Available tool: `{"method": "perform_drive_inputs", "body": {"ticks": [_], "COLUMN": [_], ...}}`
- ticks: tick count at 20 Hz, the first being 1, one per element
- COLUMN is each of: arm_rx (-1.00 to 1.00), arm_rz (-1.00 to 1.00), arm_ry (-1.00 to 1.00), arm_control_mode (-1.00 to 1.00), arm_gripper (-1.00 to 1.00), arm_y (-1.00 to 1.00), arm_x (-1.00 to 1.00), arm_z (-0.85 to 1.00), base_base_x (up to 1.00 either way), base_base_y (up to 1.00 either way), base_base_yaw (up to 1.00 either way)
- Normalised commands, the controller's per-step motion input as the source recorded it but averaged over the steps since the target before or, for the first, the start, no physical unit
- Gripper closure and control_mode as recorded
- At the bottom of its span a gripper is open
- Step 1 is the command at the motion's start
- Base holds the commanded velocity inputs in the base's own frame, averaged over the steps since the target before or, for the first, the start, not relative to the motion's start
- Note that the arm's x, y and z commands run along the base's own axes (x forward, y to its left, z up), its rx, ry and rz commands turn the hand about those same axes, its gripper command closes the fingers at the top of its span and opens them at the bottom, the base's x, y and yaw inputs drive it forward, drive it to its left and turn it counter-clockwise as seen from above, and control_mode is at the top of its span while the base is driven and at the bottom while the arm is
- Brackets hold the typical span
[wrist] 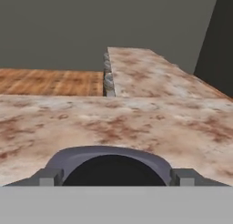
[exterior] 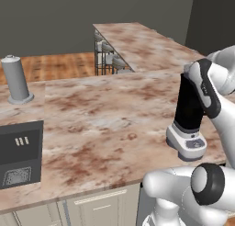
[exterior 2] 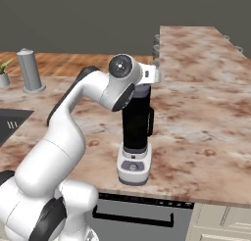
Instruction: Grab the garlic and lemon from the fridge, place them in the blender, close the lid, and turn on the blender to create a marinade.
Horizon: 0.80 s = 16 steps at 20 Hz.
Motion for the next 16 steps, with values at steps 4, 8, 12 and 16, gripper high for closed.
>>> {"method": "perform_drive_inputs", "body": {"ticks": [4,8,12,16], "arm_rx": [-0.14,-0.07,0.00,0.00], "arm_rz": [0.05,0.03,0.11,0.13], "arm_ry": [0.03,0.00,0.00,0.00], "arm_control_mode": [-1.00,-1.00,-1.00,-1.00], "arm_gripper": [1.00,1.00,1.00,1.00], "arm_y": [0.09,0.01,-0.14,-0.06], "arm_x": [0.00,0.00,0.10,0.18], "arm_z": [-0.62,-0.34,-0.47,-0.53], "base_base_x": [0.00,0.00,0.00,0.00], "base_base_y": [0.00,0.00,0.00,0.00], "base_base_yaw": [0.00,0.00,0.00,0.00]}}
